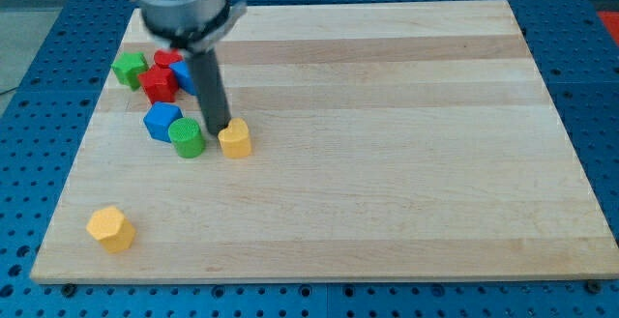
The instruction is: Slide the yellow heart top right to the yellow hexagon
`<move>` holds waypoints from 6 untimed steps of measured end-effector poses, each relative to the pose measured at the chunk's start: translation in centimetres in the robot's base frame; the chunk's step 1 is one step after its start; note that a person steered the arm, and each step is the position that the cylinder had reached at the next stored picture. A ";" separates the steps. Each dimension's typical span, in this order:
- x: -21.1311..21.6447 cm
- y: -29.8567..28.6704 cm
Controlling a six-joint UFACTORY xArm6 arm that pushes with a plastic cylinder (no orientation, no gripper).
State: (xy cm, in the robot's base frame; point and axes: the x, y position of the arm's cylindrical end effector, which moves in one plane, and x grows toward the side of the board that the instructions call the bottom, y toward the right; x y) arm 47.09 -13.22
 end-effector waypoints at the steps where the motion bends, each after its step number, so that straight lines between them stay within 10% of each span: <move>1: 3.0 0.0; 3: -6.0 1.6; 6: 5.9 -1.9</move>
State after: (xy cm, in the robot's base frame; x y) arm 52.94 -15.12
